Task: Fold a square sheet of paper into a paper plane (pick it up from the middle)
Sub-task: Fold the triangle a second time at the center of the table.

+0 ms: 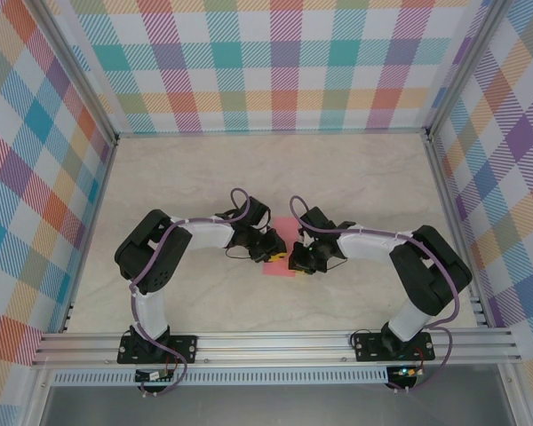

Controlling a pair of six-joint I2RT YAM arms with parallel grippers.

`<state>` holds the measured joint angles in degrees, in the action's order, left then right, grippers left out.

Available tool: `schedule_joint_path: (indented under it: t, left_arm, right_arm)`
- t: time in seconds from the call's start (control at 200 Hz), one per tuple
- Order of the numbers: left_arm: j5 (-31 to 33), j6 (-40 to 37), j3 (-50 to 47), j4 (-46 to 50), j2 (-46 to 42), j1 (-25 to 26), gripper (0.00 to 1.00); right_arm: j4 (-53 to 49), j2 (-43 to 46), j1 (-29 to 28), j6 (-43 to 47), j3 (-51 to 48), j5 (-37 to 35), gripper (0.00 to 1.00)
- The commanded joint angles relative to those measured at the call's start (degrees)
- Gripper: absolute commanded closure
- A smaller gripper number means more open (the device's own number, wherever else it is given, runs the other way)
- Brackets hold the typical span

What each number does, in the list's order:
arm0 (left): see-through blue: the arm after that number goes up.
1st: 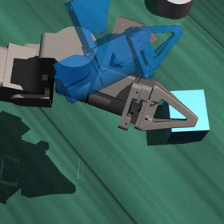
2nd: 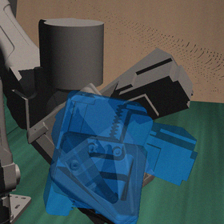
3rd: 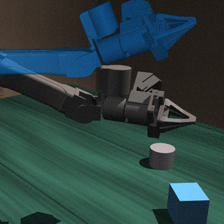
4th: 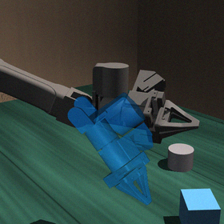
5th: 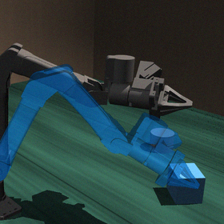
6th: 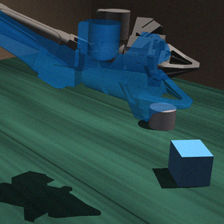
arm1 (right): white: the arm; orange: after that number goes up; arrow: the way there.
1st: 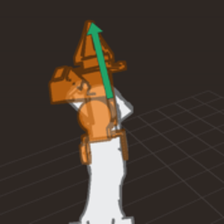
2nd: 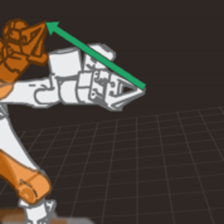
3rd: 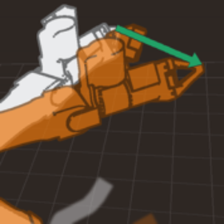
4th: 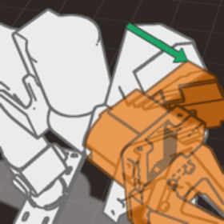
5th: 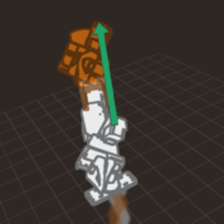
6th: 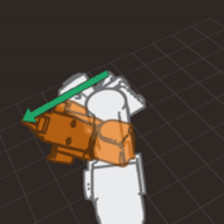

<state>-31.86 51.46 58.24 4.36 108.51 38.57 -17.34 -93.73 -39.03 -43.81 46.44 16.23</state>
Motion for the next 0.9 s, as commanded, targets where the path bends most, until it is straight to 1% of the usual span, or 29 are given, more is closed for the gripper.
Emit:
schedule_joint_path:
  t: [0.0,0.28,0.405,0.53,0.895]
  left_arm:
    - [0.43,-0.04,-1.19,1.15,-0.14,0.28,0.82]
    - [0.73,-0.05,-1.11,1.49,0.6,0.28,0.83]
    - [0.92,0.13,-1.12,1.45,0.7,0.28,0.83]
    - [1.03,0.21,-1.13,1.51,0.54,0.28,0.83]
    - [1.01,0.22,-1.2,1.59,0.3,0.28,0.83]
  right_arm:
    - [-1.77,-0.69,-0.35,1.75,1.89,-1.02,0.86]
    - [0.46,5.21,-1.13,3.29,0.46,0.21,0.86]
    - [-0.1,4.06,-3.43,3.36,1.02,-1.4,0.86]
    - [0.05,1.87,-4.42,2.52,1.26,-2.55,0.87]
    - [-3.76,-0.09,-4.57,1.46,2.43,-7.48,0.88]
